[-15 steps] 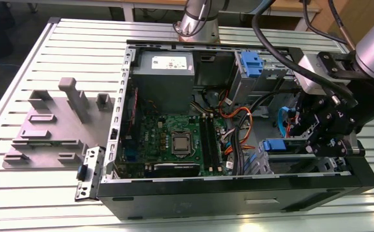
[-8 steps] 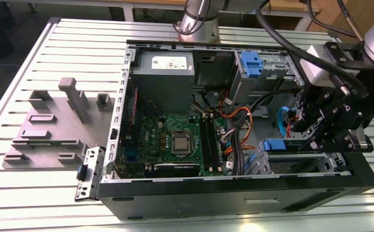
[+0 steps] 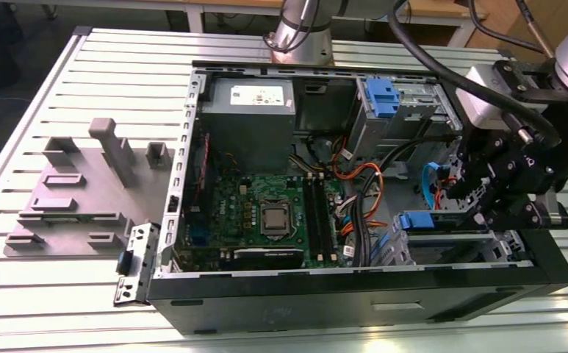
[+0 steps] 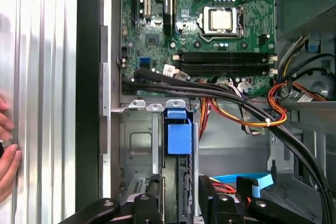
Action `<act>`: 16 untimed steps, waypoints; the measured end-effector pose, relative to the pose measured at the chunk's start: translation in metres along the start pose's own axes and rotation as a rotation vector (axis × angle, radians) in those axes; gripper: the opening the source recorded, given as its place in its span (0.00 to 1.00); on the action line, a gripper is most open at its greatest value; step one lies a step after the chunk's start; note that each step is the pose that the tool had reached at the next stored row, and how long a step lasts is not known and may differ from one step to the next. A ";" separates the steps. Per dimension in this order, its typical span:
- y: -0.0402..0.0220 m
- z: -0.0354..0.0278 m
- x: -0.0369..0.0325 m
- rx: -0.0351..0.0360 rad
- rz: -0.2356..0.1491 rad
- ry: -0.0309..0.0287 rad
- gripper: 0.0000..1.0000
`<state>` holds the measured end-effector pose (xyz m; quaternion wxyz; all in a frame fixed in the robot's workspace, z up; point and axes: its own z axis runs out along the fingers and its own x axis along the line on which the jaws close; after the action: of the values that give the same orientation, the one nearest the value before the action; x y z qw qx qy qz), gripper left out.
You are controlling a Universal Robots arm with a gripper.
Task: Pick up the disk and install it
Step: 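Insert the disk into the insertion slot, then insert the first disk wire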
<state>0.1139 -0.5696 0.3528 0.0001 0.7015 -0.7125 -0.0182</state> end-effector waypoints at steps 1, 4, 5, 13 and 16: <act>0.0005 0.0002 0.0000 0.0073 -0.002 -0.0006 0.42; 0.0012 0.0004 0.0000 0.0153 -0.004 -0.0006 0.42; 0.0013 0.0005 -0.0001 0.0153 -0.004 -0.0006 0.42; 0.0017 -0.0007 -0.0002 0.0154 -0.004 -0.0006 0.42; 0.0017 -0.0007 -0.0002 0.0154 -0.004 -0.0006 0.42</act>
<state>0.1122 -0.5694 0.3536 -0.0056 0.7030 -0.7111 -0.0130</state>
